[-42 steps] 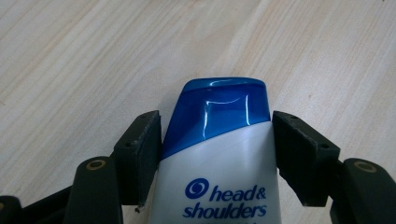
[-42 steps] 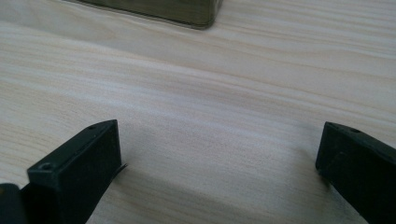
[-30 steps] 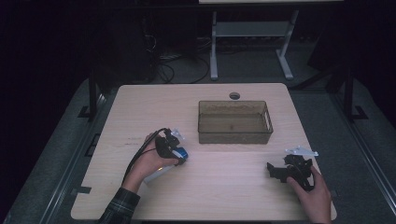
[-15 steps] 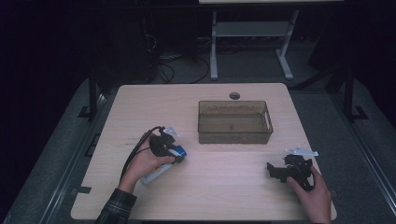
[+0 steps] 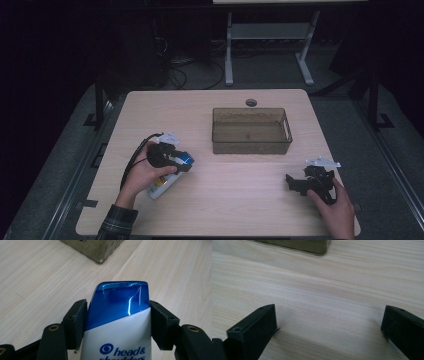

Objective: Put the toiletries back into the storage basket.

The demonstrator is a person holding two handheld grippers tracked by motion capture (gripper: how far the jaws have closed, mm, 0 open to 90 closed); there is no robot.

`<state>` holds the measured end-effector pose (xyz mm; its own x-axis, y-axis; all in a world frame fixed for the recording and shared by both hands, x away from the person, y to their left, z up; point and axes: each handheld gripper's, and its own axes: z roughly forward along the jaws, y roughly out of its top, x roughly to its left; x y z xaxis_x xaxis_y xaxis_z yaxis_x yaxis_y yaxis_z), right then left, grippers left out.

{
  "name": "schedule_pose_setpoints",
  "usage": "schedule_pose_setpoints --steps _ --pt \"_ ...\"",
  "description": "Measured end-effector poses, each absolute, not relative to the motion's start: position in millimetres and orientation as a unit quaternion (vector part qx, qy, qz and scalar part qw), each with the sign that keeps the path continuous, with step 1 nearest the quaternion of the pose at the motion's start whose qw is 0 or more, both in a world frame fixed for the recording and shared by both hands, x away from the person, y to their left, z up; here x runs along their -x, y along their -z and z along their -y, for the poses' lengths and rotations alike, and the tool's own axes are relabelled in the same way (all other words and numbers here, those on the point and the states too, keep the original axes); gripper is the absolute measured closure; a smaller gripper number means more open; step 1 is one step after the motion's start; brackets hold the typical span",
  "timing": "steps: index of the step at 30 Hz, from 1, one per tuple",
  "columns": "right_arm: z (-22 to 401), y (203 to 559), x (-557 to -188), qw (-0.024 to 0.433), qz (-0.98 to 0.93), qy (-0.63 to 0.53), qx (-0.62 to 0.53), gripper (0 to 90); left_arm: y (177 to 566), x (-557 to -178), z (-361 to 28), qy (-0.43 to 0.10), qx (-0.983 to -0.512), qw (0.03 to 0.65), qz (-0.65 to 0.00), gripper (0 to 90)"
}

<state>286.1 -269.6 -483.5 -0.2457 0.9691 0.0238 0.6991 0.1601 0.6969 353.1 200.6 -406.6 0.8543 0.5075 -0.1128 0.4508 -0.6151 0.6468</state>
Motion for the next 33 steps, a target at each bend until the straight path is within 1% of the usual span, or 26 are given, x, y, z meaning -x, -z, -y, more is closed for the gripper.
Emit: schedule_pose_setpoints --steps 1,7,11,18,22,33 --pt "270 484 -286 0.222 -0.728 -0.304 -0.573 0.0 402 -351 -205 -0.043 -0.893 0.36 -0.267 36.4" --pt "270 484 -286 0.222 -0.728 -0.304 -0.573 0.0 392 -346 -217 -0.044 -0.887 0.381 -0.257 36.7" --pt "270 483 -286 0.222 -0.728 -0.304 -0.573 0.0 384 -342 -222 -0.055 -0.882 0.395 -0.251 36.9" --pt "270 484 -286 0.222 -0.728 -0.304 -0.573 0.0 364 -333 -239 -0.061 -0.863 0.441 -0.238 37.0" --pt "270 484 -286 0.222 -0.728 -0.304 -0.573 0.0 361 -332 -244 -0.068 -0.856 0.453 -0.24 37.2" --pt "270 484 -286 0.222 -0.728 -0.304 -0.573 0.0 359 -337 -235 -0.077 -0.837 0.485 -0.241 37.2"
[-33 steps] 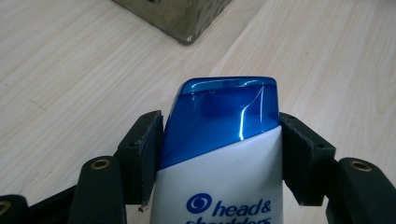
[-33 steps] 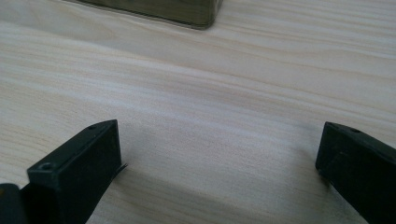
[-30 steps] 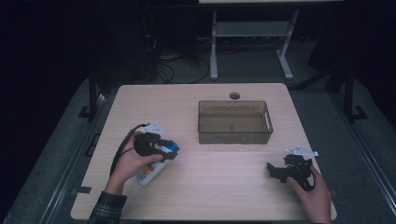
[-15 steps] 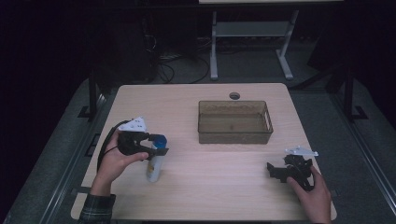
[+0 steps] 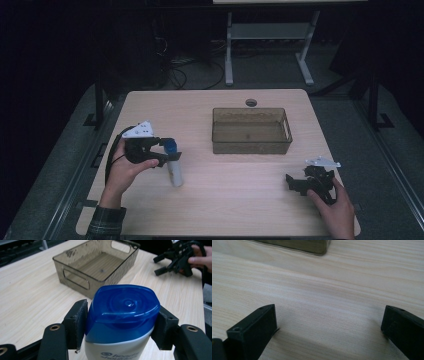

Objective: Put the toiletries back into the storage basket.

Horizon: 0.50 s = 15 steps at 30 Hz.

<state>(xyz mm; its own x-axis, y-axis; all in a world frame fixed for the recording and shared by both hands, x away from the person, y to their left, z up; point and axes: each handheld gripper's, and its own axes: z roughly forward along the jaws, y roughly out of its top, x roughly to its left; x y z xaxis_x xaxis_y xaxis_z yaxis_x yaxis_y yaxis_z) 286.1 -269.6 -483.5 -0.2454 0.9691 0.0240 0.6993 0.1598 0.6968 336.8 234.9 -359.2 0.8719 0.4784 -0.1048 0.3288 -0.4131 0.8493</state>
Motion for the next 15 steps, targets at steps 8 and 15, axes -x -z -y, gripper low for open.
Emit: schedule_pose_setpoints --steps 8,15 --pt "270 484 -286 0.222 -0.728 -0.304 -0.573 0.0 357 -344 -224 -0.084 -0.831 0.498 -0.233 37.2" --pt "270 483 -286 0.222 -0.729 -0.304 -0.572 0.0 349 -352 -217 -0.094 -0.827 0.504 -0.23 37.2"
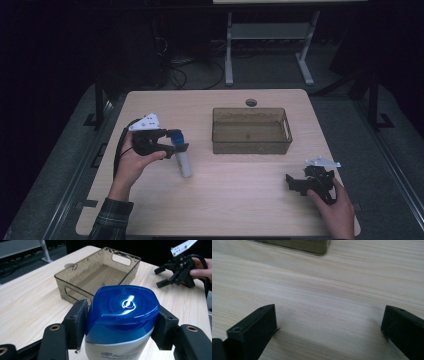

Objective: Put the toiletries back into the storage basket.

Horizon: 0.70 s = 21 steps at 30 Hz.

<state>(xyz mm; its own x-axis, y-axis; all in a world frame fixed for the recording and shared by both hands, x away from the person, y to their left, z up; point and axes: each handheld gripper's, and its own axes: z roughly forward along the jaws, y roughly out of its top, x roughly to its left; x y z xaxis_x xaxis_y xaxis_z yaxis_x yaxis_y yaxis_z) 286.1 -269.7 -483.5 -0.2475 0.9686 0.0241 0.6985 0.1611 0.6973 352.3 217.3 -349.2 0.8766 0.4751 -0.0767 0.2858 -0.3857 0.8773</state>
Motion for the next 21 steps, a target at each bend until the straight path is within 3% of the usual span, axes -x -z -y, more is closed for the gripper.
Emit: schedule_pose_setpoints --steps 21 --pt "270 483 -286 0.222 -0.728 -0.304 -0.572 0.0 311 -378 -182 -0.12 -0.811 0.529 -0.22 37.3"
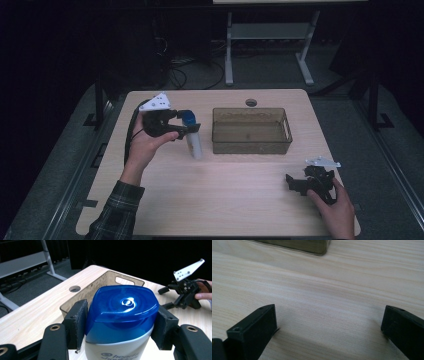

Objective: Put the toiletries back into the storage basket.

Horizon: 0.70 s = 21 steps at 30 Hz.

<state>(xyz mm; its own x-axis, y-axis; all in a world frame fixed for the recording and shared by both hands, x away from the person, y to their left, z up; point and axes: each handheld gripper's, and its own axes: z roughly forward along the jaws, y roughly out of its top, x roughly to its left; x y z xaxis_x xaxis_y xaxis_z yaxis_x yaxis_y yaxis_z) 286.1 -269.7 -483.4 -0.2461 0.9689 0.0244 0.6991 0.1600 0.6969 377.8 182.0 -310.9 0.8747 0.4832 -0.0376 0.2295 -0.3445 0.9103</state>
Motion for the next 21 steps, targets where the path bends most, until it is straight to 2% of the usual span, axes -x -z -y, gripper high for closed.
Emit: schedule_pose_setpoints --steps 21 --pt "269 483 -286 0.221 -0.73 -0.305 -0.571 0.0 293 -410 -144 -0.136 -0.789 0.553 -0.231 37.4"
